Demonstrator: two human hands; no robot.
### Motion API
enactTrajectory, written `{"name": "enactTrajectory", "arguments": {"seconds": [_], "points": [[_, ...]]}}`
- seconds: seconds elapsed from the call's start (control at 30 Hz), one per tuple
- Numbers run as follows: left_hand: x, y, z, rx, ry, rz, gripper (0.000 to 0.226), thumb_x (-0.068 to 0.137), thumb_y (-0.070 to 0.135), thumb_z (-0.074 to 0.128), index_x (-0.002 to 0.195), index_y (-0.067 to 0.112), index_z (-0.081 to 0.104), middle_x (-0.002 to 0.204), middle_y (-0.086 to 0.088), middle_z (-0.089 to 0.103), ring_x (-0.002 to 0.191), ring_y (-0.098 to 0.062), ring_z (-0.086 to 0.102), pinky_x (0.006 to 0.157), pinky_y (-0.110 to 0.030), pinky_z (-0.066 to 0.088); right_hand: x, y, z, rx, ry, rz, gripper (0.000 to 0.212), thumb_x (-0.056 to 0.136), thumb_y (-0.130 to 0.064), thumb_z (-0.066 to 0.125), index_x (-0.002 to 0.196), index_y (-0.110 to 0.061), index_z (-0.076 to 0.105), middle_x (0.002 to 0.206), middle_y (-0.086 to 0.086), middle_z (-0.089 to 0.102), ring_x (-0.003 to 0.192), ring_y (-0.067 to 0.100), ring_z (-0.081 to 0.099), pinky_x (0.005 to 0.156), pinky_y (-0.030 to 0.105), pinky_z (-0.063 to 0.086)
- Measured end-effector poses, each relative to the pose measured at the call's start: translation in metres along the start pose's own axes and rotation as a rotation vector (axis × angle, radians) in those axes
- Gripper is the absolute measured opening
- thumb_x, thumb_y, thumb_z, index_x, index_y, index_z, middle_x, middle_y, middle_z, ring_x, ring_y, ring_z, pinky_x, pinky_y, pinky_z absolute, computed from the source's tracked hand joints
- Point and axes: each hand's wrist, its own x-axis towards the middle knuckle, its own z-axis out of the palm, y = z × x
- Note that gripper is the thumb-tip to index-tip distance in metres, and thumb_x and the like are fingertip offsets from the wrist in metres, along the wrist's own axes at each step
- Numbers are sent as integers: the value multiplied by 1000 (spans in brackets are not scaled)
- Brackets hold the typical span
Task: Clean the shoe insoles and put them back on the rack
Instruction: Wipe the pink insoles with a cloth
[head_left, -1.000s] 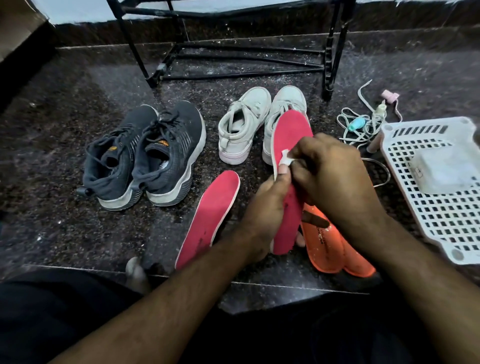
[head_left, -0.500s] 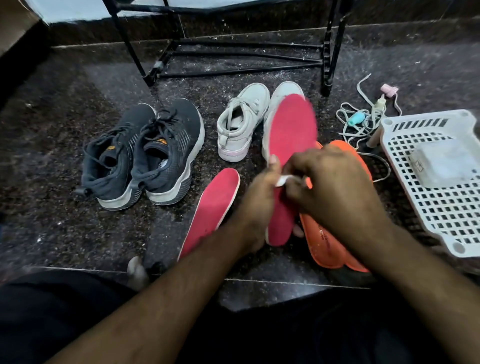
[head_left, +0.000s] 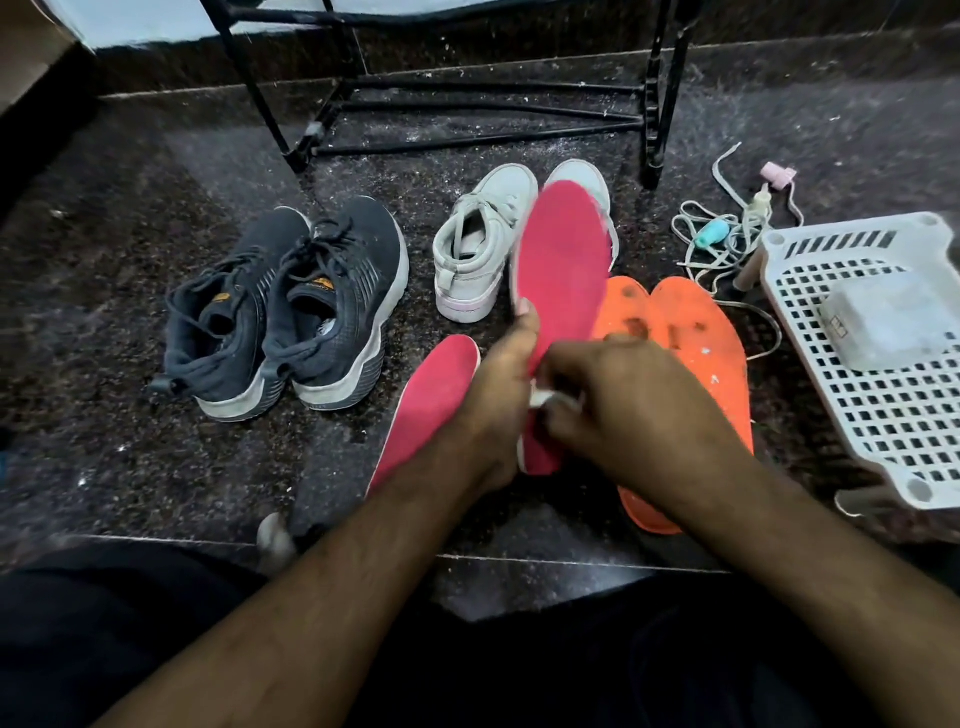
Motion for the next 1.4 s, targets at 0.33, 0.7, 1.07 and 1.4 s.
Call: {"name": "enactTrajectory", "arguments": {"seconds": [0.33,0.7,1.07,1.4], "points": [[3,-3,-3,-47,-39,-8,65,98,64,34,118,7,58,92,-13,64,76,-22,66,70,-33,58,1,-2,-1,134,23,64,14,82,-32,61,93,-25,55,78,2,64,77,29,62,61,36,39],[0,-13,0,180,-180,-26,69,100,65,22,141,15,47,104,-9,69,72,-32,73,37,-30,52,15,40,-29,-34,229,191,14,89,-33,61,100,-25,57,83,3,67,88,30,60,72,40,49],[7,-2,-7,-60,-17,-53,67,98,65,35,114,10,69,99,-10,74,79,-20,71,74,-32,59,-3,-2,7,2,-94,6,18,82,-28,59,99,-27,53,83,8,64,85,33,61,65,39,45],[2,-9,1,38,-178,-111,56,102,59,27,115,21,66,96,-3,74,81,-23,72,55,-42,59,15,27,-18,112,164,125,18,88,-23,62,104,-26,53,82,3,69,79,30,65,68,39,50]]}}
